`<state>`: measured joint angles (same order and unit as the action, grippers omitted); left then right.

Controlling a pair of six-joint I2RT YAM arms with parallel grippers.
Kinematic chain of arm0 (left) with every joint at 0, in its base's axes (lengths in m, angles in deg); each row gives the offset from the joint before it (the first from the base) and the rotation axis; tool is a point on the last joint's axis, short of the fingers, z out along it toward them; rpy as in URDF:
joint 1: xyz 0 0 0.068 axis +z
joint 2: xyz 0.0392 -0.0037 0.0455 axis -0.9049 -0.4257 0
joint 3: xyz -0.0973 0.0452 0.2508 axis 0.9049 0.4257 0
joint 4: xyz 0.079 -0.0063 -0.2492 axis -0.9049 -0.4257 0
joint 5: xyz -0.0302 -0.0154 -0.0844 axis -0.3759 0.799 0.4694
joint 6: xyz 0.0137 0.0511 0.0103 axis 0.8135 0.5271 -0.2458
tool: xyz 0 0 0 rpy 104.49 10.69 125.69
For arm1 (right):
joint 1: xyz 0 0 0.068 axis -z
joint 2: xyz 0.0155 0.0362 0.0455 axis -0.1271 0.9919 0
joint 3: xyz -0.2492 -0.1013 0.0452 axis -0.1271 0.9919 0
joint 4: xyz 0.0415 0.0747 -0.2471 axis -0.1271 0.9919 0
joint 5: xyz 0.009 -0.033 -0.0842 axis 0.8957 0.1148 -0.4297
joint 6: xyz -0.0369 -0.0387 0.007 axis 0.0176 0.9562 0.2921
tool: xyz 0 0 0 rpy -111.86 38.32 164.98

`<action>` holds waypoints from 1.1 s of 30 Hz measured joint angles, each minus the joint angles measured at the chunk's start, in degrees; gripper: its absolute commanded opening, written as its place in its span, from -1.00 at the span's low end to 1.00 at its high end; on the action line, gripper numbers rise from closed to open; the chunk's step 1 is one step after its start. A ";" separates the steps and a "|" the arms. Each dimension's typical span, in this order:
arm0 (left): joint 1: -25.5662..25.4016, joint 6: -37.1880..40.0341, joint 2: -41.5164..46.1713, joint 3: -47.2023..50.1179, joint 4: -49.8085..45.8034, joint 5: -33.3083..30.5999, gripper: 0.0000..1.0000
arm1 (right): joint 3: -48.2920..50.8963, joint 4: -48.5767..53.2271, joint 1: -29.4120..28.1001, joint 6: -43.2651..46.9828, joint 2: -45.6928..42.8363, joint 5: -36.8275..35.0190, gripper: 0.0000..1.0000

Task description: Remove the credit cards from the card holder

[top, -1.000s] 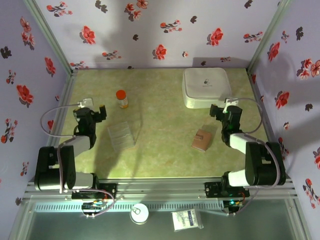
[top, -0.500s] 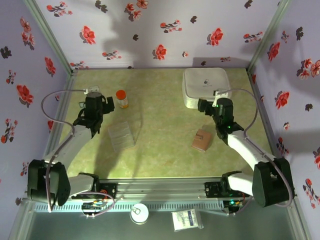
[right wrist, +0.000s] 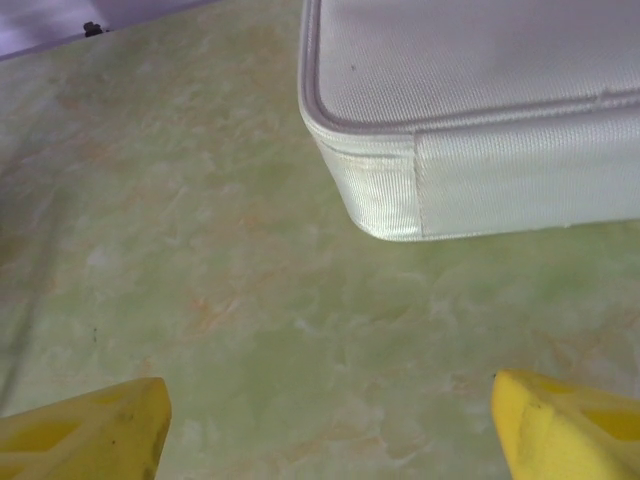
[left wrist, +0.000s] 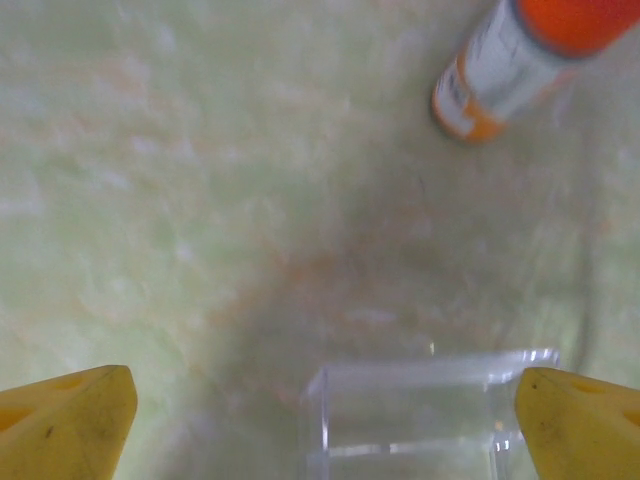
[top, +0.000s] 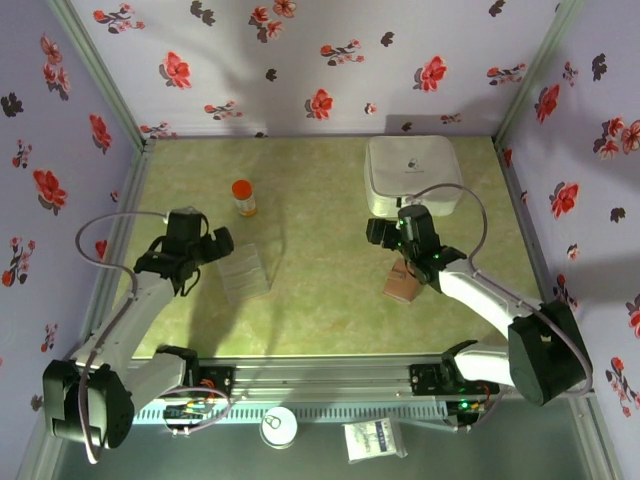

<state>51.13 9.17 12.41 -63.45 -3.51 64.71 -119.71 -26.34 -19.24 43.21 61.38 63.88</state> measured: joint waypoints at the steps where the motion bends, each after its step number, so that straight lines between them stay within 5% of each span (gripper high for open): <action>1: -0.02 -0.74 -0.07 1.36 -0.04 1.88 0.82 | 0.48 0.02 -0.09 -0.68 0.00 0.00 0.63; 7: -0.98 -1.86 0.04 3.17 -0.96 6.69 0.65 | 1.49 1.44 -0.66 -2.99 -0.15 -0.04 0.56; 20: -1.07 -3.67 -1.22 -5.97 -9.55 7.50 0.16 | -1.66 4.76 -4.96 -5.70 0.28 -0.26 0.51; 33: -1.07 -5.68 -5.35 -3.32 -11.52 9.44 -0.25 | -6.32 7.74 -7.02 -6.67 2.12 -0.26 0.46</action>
<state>50.06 3.49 7.05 -66.78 -15.03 74.15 -126.03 -18.60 -26.26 36.54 63.50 63.62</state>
